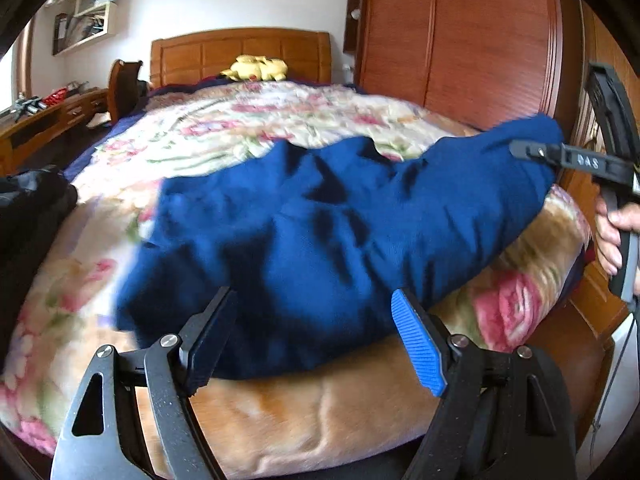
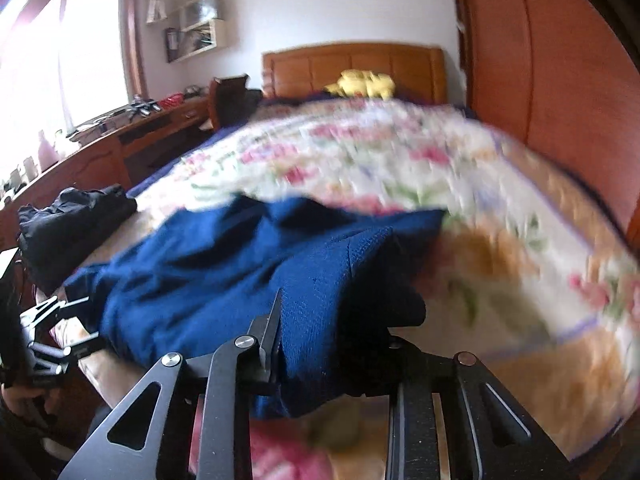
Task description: Fold large clothes
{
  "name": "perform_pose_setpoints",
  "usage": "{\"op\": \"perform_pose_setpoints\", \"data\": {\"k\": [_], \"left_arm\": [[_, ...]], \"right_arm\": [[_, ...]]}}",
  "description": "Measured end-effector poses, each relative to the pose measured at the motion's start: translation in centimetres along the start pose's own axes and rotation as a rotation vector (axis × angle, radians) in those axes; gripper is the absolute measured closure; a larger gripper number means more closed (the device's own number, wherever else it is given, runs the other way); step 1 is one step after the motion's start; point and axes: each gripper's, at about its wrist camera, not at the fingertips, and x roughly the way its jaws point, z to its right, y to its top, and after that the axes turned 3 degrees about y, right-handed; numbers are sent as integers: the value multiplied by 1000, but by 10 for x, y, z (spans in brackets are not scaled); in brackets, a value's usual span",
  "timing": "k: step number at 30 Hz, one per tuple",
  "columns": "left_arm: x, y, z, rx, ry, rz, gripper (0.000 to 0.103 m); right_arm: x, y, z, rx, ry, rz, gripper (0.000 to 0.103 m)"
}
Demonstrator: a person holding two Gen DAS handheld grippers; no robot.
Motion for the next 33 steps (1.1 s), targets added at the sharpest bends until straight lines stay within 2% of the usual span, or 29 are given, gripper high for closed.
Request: {"op": "perform_pose_setpoints", "data": {"k": [8,15,19,22,26,29,33], "left_arm": [[-52,0,-47,-32,65,79,23],[-81,-24,-97,-95,141,94,23],[-89,-41,-125,-130,186,83,23],[-91,-52,-144,-156,208,69,23],[-90,-63,-158,-186,217,56,23],[-89,-67,-160,-188,220,49,23],[-90,-65,-157,-183,214,54,23]], "right_arm": [[5,52,-93,-194,78,71,77],[42,59,-185,-347,205,16,78],[65,50,-225,-384,300,-43,78],[94,34,-247,-419,353,-144,78],[125,21,-257,-431,374,-220,78],[129,27,-252,-392,387,-216,72],[104,33,-245,-320,461,-201,49]]}}
